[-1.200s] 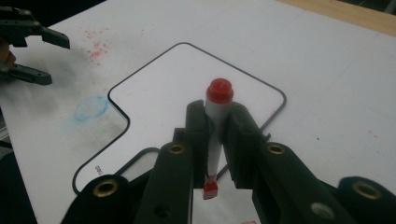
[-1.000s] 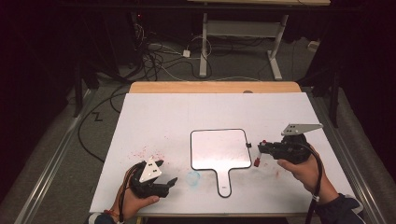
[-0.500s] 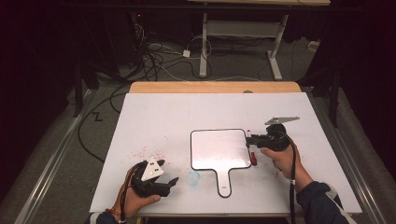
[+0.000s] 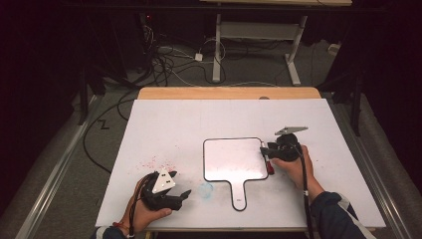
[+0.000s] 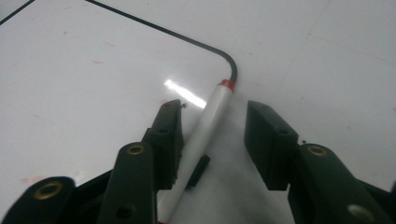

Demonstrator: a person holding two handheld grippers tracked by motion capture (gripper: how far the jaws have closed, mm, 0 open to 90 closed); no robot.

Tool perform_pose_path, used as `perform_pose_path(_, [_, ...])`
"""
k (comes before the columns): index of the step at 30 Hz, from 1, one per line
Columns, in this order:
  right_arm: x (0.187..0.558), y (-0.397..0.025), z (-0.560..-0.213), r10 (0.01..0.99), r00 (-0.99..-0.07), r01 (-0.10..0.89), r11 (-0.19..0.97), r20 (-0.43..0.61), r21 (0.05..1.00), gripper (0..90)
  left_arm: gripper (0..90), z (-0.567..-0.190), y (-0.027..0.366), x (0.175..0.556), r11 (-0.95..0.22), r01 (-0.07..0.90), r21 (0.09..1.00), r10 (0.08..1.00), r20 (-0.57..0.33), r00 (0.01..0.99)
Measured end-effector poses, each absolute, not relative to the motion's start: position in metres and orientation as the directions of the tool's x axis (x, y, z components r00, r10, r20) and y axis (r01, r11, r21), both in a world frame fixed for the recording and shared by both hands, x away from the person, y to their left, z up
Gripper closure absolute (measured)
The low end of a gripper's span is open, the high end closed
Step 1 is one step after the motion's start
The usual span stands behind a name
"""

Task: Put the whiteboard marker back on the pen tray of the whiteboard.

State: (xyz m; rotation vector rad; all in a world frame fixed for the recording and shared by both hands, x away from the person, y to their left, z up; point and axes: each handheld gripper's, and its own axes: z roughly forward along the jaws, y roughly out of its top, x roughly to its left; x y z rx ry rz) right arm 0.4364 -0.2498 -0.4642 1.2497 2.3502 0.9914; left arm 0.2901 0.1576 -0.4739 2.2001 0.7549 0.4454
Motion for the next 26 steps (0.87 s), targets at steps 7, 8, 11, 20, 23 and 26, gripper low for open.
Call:
perform_pose_path(7, [0.416, -0.259, -0.447, 0.782, -0.624, 0.507, 0.395, 0.010, 0.767, 47.0, 21.7, -0.471, 0.159, 0.289, -0.535, 0.363, 0.763, 0.640, 0.086, 0.763])
perform_pose_path(8, [0.408, -0.261, -0.442, 0.777, -0.629, 0.462, 0.405, -0.031, 0.789, 44.7, 21.8, -0.471, 0.159, 0.289, -0.535, 0.363, 0.763, 0.642, 0.088, 0.762])
perform_pose_path(11, [0.382, -0.270, -0.430, 0.747, -0.651, 0.328, 0.436, -0.134, 0.838, 40.7, 21.7, -0.471, 0.159, 0.289, -0.535, 0.363, 0.763, 0.644, 0.091, 0.759])
perform_pose_path(20, [0.310, -0.303, -0.438, 0.724, -0.657, 0.213, 0.444, -0.209, 0.870, 31.4, 21.5, -0.472, 0.155, 0.291, -0.559, 0.358, 0.748, 0.652, 0.129, 0.747])
perform_pose_path(23, [0.300, -0.308, -0.442, 0.717, -0.662, 0.199, 0.449, -0.218, 0.871, 27.9, 21.2, -0.470, 0.153, 0.293, -0.557, 0.355, 0.751, 0.654, 0.134, 0.744])
perform_pose_path(26, [0.298, -0.309, -0.443, 0.732, -0.646, 0.207, 0.439, -0.215, 0.874, 24.7, 19.9, -0.470, 0.153, 0.295, -0.550, 0.357, 0.754, 0.660, 0.132, 0.739])
